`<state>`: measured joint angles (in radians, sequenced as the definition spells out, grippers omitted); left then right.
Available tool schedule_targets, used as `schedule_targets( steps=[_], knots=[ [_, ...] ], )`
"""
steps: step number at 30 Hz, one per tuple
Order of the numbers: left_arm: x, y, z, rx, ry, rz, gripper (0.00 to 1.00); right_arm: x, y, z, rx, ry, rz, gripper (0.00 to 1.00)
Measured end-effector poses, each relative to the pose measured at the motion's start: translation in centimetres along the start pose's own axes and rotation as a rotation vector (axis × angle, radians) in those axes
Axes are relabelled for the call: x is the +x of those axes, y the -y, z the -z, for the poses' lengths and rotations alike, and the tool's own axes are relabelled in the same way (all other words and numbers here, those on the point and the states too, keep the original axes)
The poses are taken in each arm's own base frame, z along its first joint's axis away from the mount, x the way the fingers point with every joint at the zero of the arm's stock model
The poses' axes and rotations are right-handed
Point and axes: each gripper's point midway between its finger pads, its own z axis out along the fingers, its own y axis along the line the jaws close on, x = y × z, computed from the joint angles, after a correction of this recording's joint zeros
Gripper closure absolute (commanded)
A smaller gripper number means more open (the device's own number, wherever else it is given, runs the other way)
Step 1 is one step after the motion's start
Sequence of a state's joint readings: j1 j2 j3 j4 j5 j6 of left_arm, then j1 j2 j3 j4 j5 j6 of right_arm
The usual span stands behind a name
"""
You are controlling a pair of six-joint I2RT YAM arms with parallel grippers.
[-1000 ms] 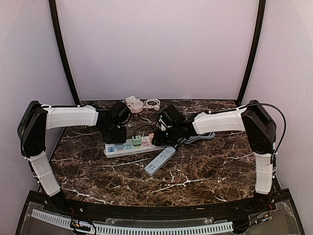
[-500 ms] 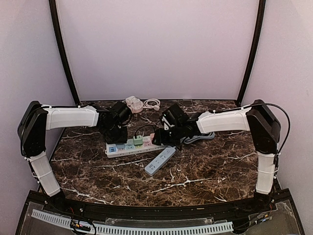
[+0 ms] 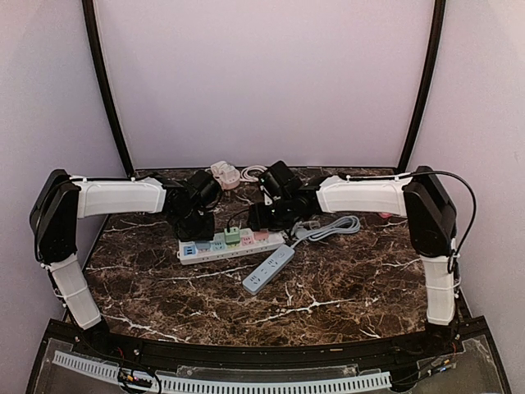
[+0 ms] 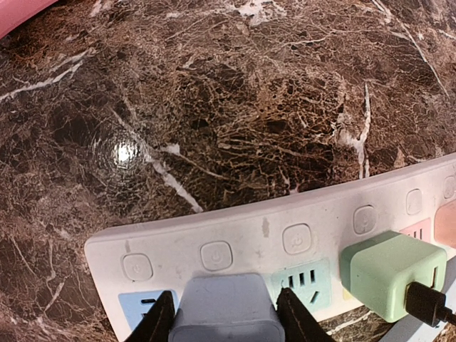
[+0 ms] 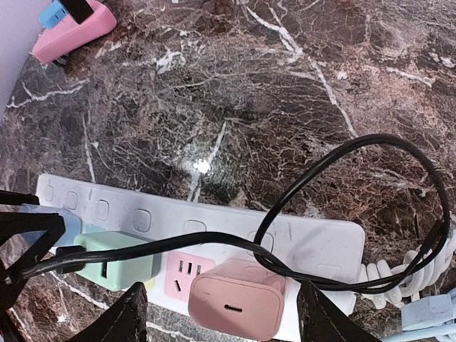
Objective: Pull the plug off the socket
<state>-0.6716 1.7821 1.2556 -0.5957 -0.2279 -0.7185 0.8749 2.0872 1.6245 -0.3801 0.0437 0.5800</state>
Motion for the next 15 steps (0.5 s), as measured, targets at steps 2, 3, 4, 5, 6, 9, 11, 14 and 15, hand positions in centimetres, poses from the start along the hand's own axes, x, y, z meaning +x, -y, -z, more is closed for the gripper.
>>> schedule_targets(
  steps=[2, 3, 4, 5, 6, 9, 11, 14, 15],
  knots=[
    [0.0, 0.0, 0.0, 0.000, 0.000, 0.000, 0.85, 0.3, -0.2, -0.6, 0.036, -0.007, 0.019, 0.31],
    [0.0, 0.0, 0.0, 0.000, 0.000, 0.000, 0.85, 0.4, -0.1, -0.8, 0.059, -0.009, 0.026, 0.31],
    [0.0, 0.0, 0.0, 0.000, 0.000, 0.000, 0.85, 0.7, 0.1, -1.1, 0.078, -0.015, 0.032, 0.31],
    [0.0, 0.0, 0.0, 0.000, 0.000, 0.000, 0.85, 1.1, 0.4, -1.4, 0.101, -0.023, 0.038, 0.31],
    [0.0, 0.0, 0.0, 0.000, 0.000, 0.000, 0.85, 1.6, 0.8, -1.6, 0.126, -0.034, 0.044, 0.31],
    [0.0, 0.0, 0.0, 0.001, -0.001, 0.000, 0.85, 2.7, 1.8, -2.1, 0.183, -0.060, 0.057, 0.31],
    [0.0, 0.0, 0.0, 0.001, -0.001, 0.000, 0.85, 2.9, 2.0, -2.2, 0.205, -0.055, 0.070, 0.30],
    [0.0, 0.0, 0.0, 0.002, -0.002, 0.000, 0.85, 2.9, 1.9, -2.5, 0.231, -0.044, 0.092, 0.30],
    [0.0, 0.1, 0.0, 0.002, -0.002, 0.000, 0.85, 2.9, 1.8, -2.6, 0.236, -0.041, 0.098, 0.30]
  ],
)
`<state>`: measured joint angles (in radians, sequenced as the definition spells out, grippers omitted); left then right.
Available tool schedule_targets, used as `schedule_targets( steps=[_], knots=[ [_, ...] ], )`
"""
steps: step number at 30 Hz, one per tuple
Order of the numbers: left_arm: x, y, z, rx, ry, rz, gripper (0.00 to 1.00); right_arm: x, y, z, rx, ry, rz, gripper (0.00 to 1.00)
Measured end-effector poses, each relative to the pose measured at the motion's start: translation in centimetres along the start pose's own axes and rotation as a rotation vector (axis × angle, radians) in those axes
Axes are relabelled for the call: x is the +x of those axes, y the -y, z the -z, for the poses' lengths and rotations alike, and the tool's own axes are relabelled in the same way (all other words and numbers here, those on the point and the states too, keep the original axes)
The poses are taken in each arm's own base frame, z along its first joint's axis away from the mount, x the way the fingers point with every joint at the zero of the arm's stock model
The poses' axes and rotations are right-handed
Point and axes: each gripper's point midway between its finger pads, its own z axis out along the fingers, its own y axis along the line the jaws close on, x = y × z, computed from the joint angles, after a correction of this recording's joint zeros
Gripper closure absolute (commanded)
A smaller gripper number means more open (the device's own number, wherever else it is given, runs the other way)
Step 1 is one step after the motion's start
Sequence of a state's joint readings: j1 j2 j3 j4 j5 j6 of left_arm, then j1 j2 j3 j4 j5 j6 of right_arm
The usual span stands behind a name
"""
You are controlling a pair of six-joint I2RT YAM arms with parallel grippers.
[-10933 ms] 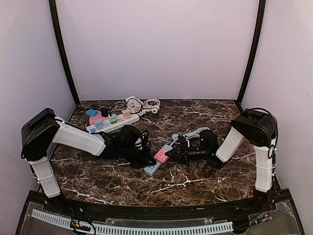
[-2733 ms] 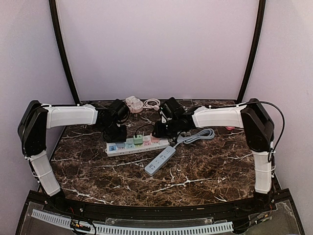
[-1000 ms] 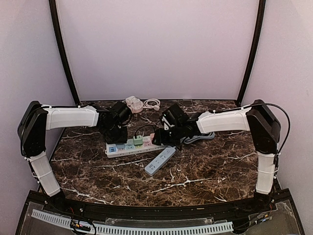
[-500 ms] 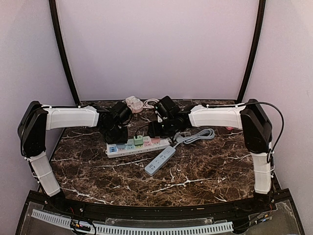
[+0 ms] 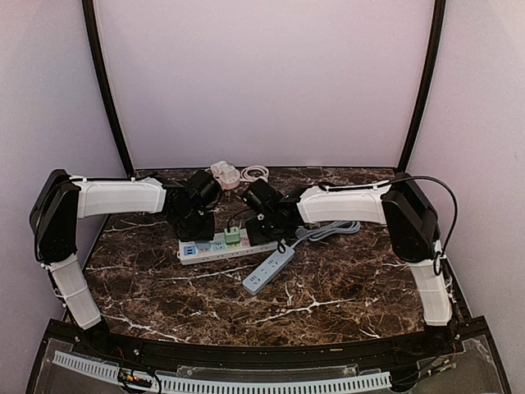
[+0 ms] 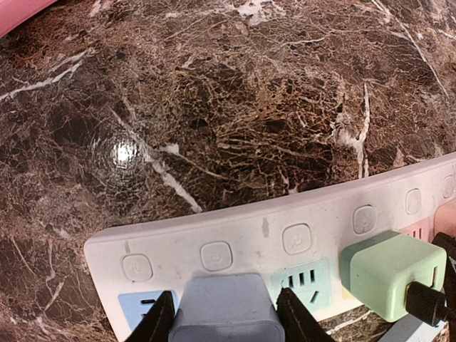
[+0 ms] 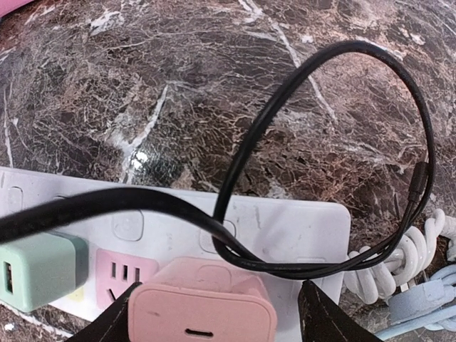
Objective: Pull the plug off the socket
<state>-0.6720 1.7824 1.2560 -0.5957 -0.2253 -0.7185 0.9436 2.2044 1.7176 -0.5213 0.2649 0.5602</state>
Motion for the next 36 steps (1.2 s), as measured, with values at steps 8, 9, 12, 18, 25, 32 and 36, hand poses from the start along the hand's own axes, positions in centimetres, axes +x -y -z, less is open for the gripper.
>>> schedule_targets(
  steps=[8, 9, 12, 18, 25, 32, 36],
  knots=[
    [0.0, 0.1, 0.0, -0.005, -0.001, 0.001, 0.85, -0.2, -0.8, -0.6, 0.033, 0.027, 0.026, 0.30],
    [0.0, 0.1, 0.1, -0.006, -0.001, 0.003, 0.85, -0.2, -0.9, -0.7, 0.036, 0.030, 0.027, 0.30],
    [0.0, 0.1, 0.1, -0.009, -0.001, 0.007, 0.84, -0.3, -0.9, -0.9, 0.051, 0.040, 0.030, 0.30],
    [-0.1, 0.3, 0.6, -0.010, -0.019, 0.008, 0.85, -0.4, -1.2, -1.2, 0.065, 0.062, 0.032, 0.30],
    [-0.3, 0.3, 0.9, -0.019, -0.013, 0.010, 0.87, -0.3, -1.2, -1.2, 0.069, 0.064, 0.033, 0.29],
    [-1.0, 1.2, 3.3, 0.054, 0.073, 0.026, 0.85, -0.3, -1.2, -1.3, 0.069, 0.065, 0.033, 0.27],
    [-2.1, 1.4, 5.5, 0.094, 0.129, 0.042, 0.84, -0.4, -1.1, -1.1, 0.067, 0.068, 0.031, 0.25]
  ],
)
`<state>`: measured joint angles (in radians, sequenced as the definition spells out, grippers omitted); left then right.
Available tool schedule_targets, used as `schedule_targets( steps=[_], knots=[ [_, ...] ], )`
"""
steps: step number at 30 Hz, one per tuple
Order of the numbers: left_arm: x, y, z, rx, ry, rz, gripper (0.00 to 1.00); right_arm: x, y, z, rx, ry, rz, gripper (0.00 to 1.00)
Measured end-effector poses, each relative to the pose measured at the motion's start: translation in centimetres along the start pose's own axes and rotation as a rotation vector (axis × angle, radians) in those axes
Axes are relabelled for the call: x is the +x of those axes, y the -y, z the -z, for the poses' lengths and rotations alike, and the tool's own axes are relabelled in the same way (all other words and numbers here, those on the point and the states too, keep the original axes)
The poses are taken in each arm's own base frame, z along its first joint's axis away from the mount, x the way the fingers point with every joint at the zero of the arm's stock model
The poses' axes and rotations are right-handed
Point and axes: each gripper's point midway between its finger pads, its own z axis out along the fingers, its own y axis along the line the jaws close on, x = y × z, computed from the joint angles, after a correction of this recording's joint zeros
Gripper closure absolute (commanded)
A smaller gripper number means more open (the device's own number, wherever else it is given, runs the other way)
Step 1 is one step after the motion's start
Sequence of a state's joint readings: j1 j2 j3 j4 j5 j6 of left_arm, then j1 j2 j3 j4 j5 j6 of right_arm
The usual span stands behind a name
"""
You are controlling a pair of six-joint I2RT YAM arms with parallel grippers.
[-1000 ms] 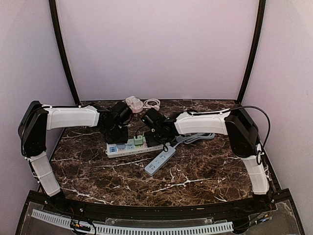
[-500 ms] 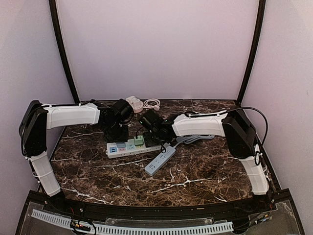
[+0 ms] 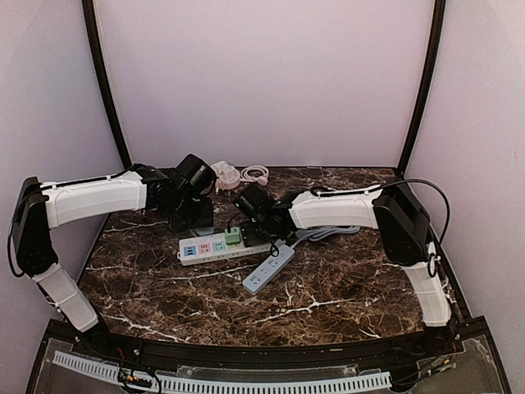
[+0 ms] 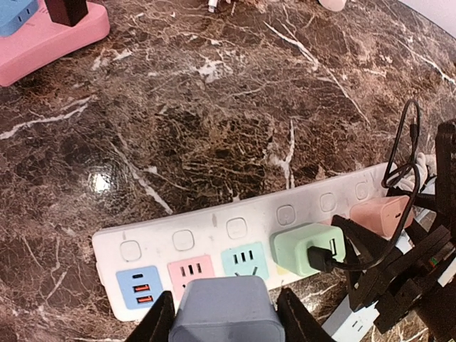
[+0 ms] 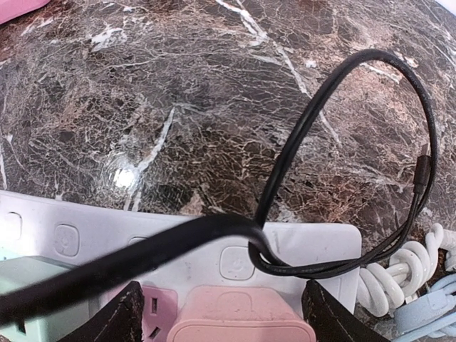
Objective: Pull the plug off the socket
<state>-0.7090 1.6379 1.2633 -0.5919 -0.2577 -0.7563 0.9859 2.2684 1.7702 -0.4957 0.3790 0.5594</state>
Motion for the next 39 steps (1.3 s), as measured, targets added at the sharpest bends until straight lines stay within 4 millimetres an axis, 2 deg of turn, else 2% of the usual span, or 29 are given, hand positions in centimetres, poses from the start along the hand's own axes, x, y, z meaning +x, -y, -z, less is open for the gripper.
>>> schedule_targets(
  steps=[3, 5, 13, 18, 23, 27, 31, 39],
  knots=[
    [-1.0, -1.0, 0.5, -0.010, 0.024, 0.027, 0.84, 0.0, 0.1, 0.1, -0.002, -0.002, 0.002, 0.24],
    [-1.6, -2.6, 0.6, -0.028, 0.033, 0.067, 0.85, 0.0, 0.1, 0.3, -0.006, -0.008, 0.005, 0.22],
    [-2.9, -12.4, 1.3, -0.092, 0.049, 0.339, 0.81, 0.9, -0.4, 2.1, -0.061, -0.072, 0.055, 0.10],
    [-1.9, -16.6, 0.7, -0.066, -0.002, 0.484, 0.81, -0.6, -0.4, 5.0, -0.100, -0.040, 0.061, 0.04],
    [0.9, -19.9, -1.7, -0.030, -0.139, 0.610, 0.81, -2.8, -0.4, 8.6, -0.149, 0.024, 0.048, 0.02],
    [2.8, -21.2, -2.9, 0.021, -0.232, 0.688, 0.80, -3.5, -0.3, 10.2, -0.172, 0.050, 0.042, 0.02],
    [3.8, -22.2, -3.7, 0.083, -0.294, 0.763, 0.72, -3.5, -0.2, 10.2, -0.182, 0.046, 0.044, 0.02],
    [3.6, -22.3, -4.4, 0.145, -0.309, 0.772, 0.45, -3.1, -0.1, 9.9, -0.184, 0.032, 0.052, 0.02]
  ],
)
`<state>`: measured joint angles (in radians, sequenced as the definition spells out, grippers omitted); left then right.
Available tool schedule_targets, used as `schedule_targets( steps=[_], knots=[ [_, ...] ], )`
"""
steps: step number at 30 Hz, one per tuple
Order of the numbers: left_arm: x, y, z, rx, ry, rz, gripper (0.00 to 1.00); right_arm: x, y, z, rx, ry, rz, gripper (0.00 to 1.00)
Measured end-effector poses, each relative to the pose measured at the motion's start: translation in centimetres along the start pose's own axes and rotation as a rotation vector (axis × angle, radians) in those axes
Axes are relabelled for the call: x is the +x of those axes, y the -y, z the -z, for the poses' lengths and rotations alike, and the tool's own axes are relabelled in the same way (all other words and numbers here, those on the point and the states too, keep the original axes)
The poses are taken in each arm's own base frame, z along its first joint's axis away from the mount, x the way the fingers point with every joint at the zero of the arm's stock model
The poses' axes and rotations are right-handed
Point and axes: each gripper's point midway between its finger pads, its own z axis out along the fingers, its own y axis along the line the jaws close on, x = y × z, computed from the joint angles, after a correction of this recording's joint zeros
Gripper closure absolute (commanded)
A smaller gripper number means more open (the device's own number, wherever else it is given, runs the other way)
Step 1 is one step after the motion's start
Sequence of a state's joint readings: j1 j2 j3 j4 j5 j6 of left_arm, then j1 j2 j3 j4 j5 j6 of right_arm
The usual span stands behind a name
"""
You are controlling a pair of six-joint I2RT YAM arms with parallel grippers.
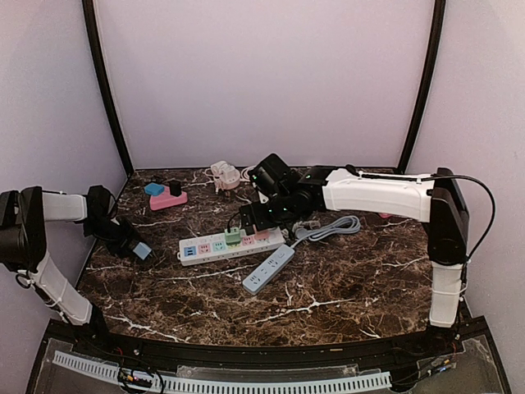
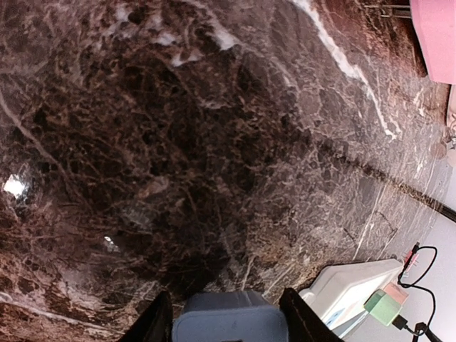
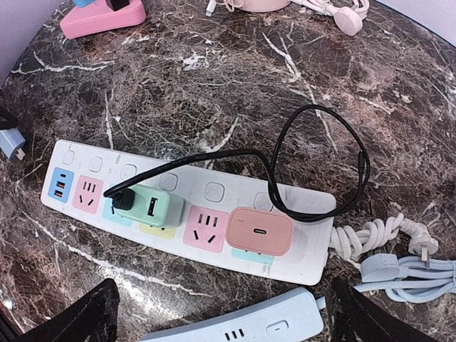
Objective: Pull the plug off the socket
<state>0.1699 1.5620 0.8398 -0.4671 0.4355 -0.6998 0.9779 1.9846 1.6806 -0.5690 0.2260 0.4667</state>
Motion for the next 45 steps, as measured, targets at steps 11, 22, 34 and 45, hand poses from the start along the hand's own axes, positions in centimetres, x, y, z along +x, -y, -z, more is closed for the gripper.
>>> schedule_targets(
  steps=[11, 22, 34, 45],
  knots=[
    [-0.5, -0.9, -0.1, -0.043, 0.037, -0.032, 0.23, 0.2, 0.0, -0.2, -0.005, -0.008, -0.001, 0.03],
    [2.3, 6.9, 4.3, 0.086, 0.167, -0.312, 0.38, 2.2, 1.0, -2.6, 0.043, -0.077, -0.023, 0.17],
    [11.7, 16.3, 0.5, 0.366, -0.026, -0.494, 0.87, 2.5, 3.2, -5.2, 0.084, -0.113, -0.058, 0.21],
    [14.3, 15.8, -5.8, 0.395, -0.164, -0.447, 0.96, 2.3, 2.6, -7.3, 0.083, -0.133, -0.055, 0.24]
  ],
)
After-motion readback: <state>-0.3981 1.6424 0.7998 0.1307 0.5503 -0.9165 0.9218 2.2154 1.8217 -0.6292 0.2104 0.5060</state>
